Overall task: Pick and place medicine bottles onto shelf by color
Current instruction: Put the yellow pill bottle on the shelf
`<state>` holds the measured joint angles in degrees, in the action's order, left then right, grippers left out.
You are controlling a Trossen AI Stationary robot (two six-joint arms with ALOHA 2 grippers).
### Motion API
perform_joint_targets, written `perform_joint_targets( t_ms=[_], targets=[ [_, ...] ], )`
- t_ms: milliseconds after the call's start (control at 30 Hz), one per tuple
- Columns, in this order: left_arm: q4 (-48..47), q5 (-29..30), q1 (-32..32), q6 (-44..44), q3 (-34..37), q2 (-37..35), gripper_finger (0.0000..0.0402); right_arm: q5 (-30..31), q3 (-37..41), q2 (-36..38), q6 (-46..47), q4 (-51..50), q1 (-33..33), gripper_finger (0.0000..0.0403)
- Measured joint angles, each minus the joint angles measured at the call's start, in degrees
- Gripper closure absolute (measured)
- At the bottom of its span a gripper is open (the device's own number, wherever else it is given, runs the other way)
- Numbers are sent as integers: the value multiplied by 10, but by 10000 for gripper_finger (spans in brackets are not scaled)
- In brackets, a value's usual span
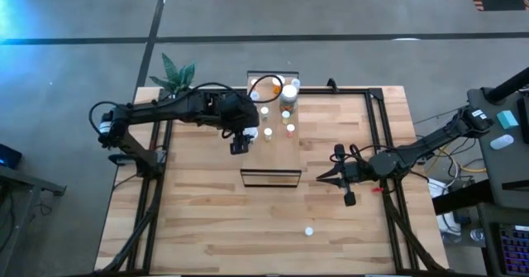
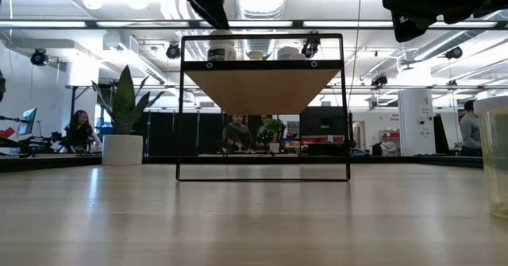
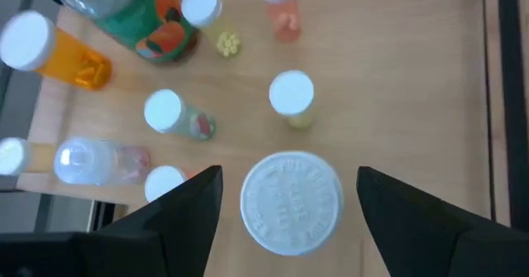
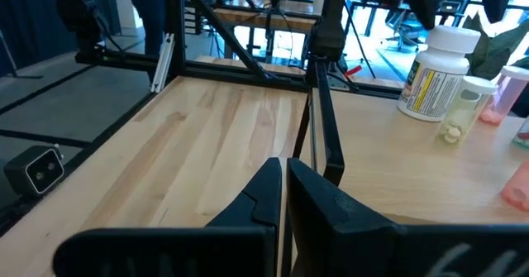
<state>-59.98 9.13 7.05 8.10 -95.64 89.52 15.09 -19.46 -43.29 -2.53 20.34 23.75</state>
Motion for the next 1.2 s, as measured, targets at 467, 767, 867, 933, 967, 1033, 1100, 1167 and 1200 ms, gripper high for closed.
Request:
perform_joint_targets(
  t_ms=[467,767,867,933,967,1033,1100,1167,1200],
  targets=[
    [66,-32,-35,-4,39,-107,164,16,0,0,29,-3,0,390],
    [513,-65,-86,-17,411,-289,252,59,-34,-3,69,-60,0,390],
    [690,-66,-88,-17,534,-324,277,59,-81,-11,122,-147,0,390],
    [787,-66,-88,-17,602,-339,291,60,-116,-24,163,-214,2,390],
    [829,-65,-88,-17,630,-344,298,60,-133,-33,181,-246,4,389],
    [894,-66,-88,-17,680,-352,310,60,-165,-59,217,-299,13,382],
    [945,-66,-88,-17,713,-359,321,60,-195,-91,248,-335,25,365],
    [967,-66,-88,-18,735,-368,330,60,-229,-128,272,-368,40,341],
    [967,-66,-88,-18,741,-374,334,60,-248,-146,282,-386,49,325]
  ],
)
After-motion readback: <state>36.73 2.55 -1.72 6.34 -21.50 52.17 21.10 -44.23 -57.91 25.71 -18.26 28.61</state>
